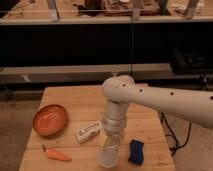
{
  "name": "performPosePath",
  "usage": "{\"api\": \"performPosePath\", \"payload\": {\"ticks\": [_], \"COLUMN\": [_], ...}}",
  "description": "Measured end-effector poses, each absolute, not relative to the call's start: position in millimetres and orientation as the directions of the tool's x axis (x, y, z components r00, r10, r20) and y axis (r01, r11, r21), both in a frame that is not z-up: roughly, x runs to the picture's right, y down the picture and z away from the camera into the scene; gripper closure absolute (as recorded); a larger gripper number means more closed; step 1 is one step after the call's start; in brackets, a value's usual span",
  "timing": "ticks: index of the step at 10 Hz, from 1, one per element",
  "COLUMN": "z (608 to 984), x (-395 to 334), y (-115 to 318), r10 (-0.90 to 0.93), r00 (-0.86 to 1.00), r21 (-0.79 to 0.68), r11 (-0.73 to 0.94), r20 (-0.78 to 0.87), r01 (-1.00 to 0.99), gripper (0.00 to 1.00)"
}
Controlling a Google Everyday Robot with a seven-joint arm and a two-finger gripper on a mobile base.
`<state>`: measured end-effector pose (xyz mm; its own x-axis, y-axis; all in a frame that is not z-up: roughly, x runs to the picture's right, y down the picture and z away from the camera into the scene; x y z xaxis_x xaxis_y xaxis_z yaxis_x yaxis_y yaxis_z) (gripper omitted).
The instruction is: Place the ceramic cup over the eraser
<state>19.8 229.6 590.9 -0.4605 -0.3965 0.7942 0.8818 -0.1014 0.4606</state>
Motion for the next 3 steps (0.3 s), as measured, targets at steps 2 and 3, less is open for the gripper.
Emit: {"api": "performPosePath", "payload": {"ticks": [2,3], "z": [597.2,600.3], "x": [19.8,19.8], "y": [230.4,230.8], "r10": [-0.399,-0.399], "r00": [-0.421,-0.405], "r21": [0.411,0.394], "r11": [-0.114,-0.114], "r20": [0.815,0.823], "r01": [0.904,0.912], "gripper": [0.2,0.2]}}
